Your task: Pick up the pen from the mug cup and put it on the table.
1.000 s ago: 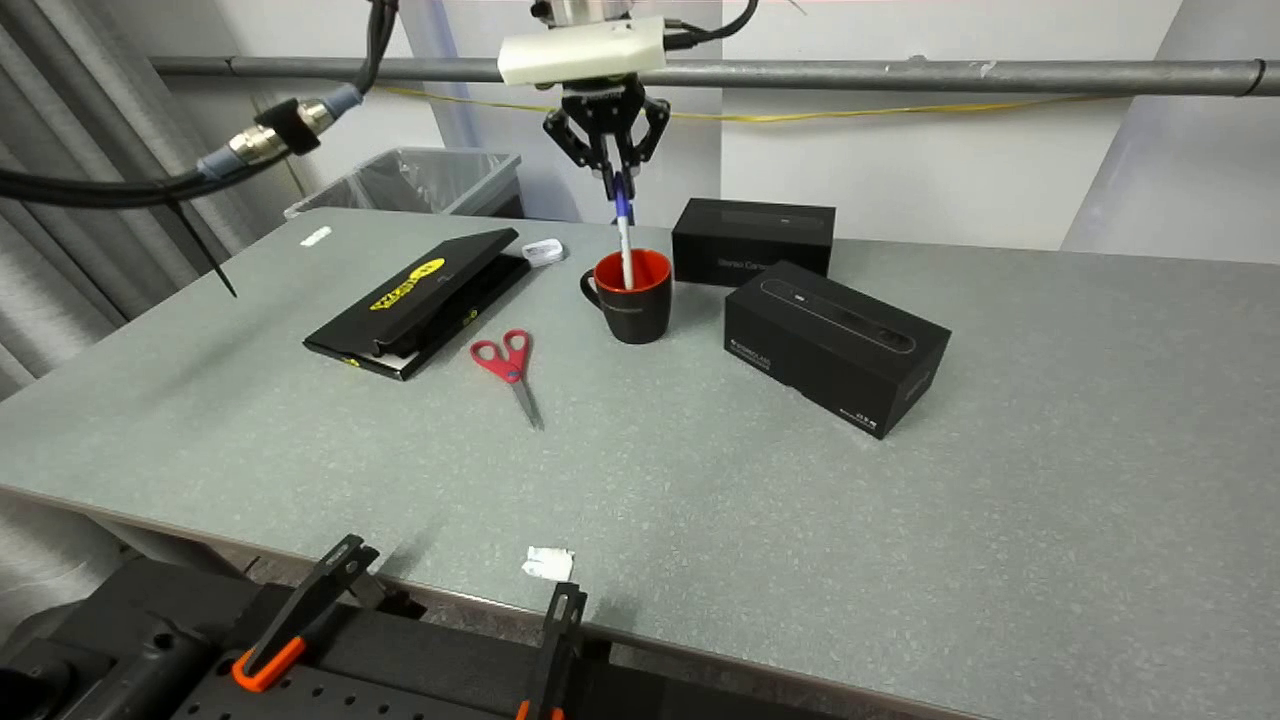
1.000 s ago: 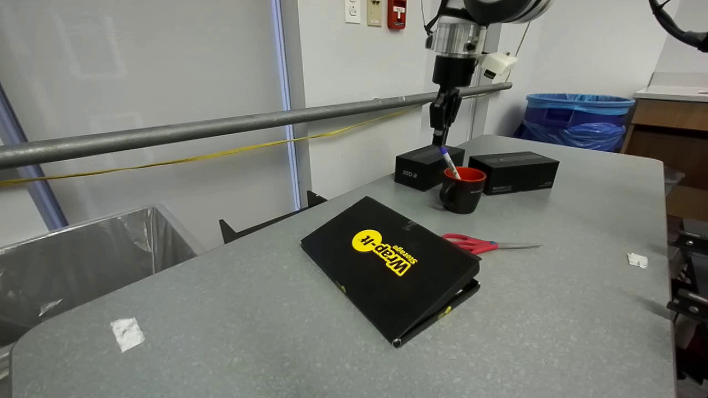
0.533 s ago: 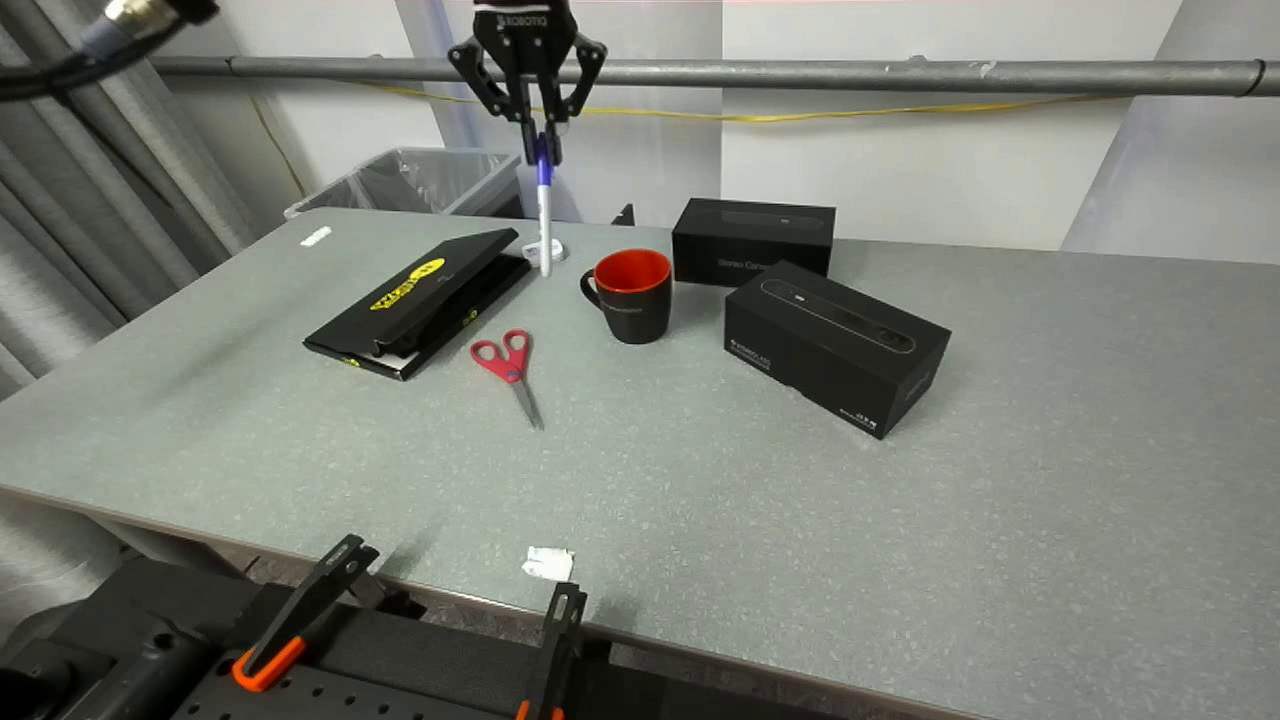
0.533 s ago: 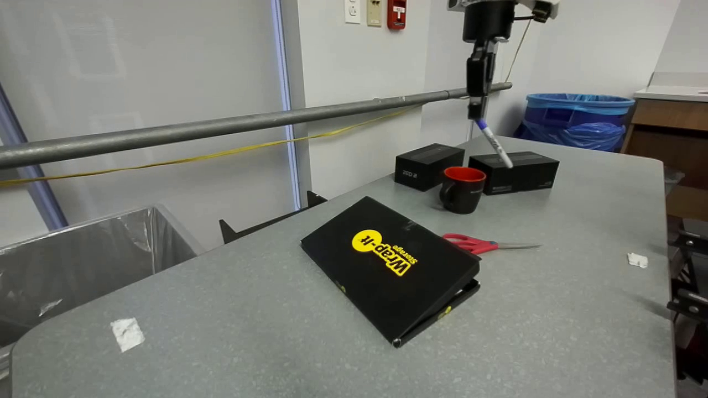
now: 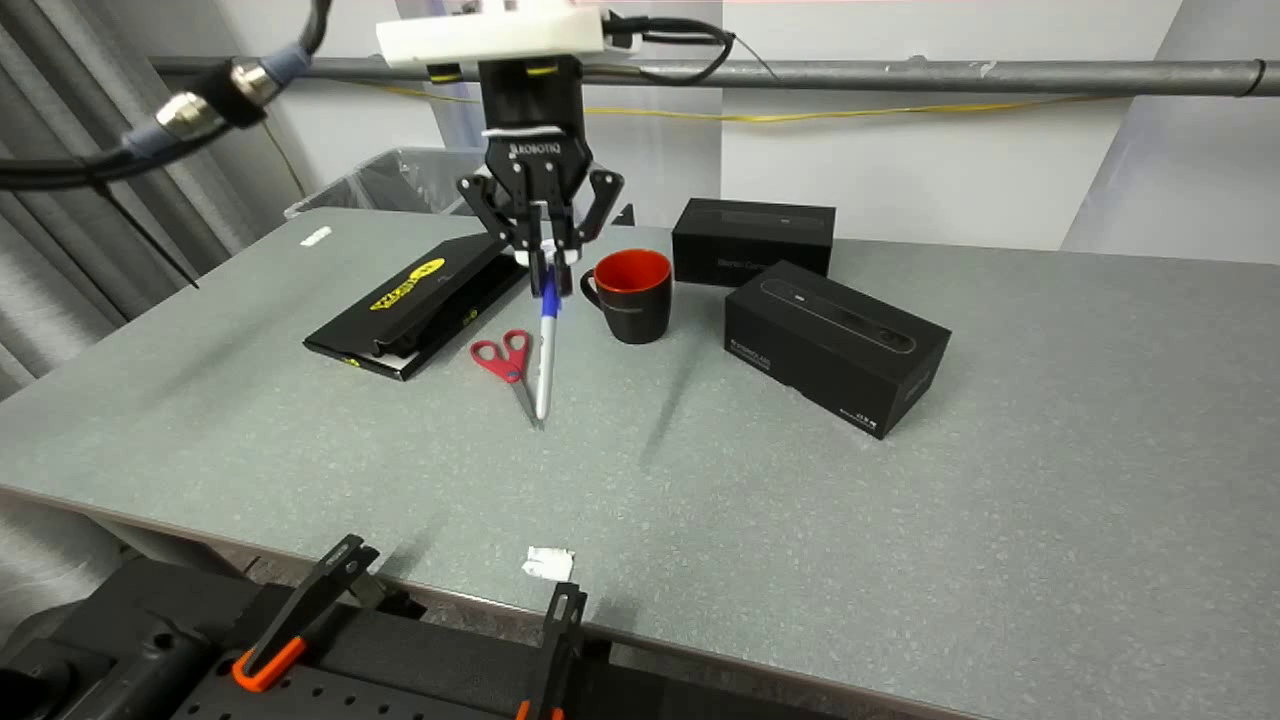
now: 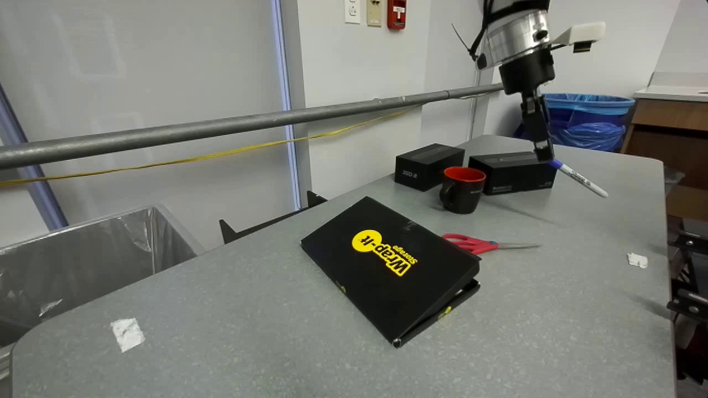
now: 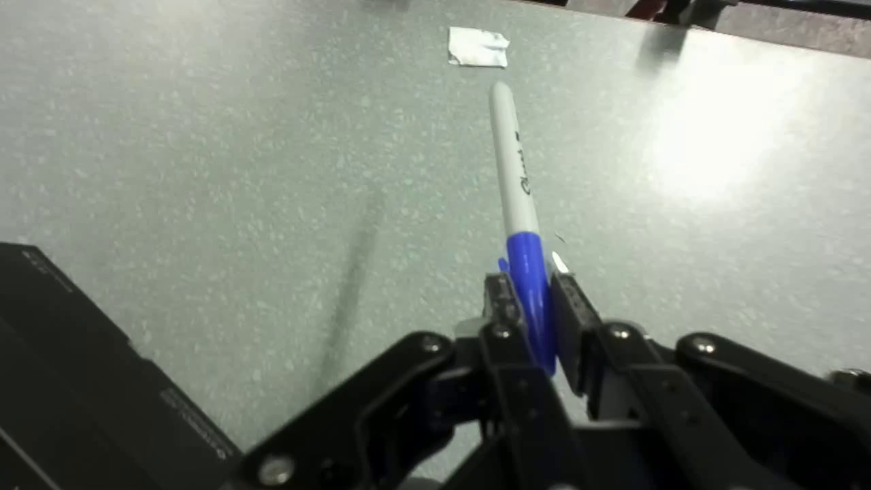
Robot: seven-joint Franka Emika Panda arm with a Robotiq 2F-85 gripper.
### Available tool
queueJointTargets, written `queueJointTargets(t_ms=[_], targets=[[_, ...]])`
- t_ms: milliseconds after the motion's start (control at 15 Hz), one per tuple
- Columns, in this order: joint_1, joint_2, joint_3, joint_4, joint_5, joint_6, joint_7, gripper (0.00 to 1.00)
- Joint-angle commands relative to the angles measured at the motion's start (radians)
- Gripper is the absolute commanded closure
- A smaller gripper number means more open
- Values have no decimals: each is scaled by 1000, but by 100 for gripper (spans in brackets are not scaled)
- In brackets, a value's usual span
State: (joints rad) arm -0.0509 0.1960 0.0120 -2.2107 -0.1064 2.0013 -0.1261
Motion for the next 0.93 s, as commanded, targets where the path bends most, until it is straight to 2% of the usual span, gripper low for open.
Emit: queueJointTargets(t_ms=[0,400,667,733,800,867], targets=[[7,127,-38,42,-54,32,64,95],[12,286,-71,136,-55,125,99,95],[21,348,-76,193,-53,142,129,95],[23,358,-77,203,-54,140,136,70],[25,364,-77,211,-54,140,143,56],[27,368,-78,217,-55,139,148,49]])
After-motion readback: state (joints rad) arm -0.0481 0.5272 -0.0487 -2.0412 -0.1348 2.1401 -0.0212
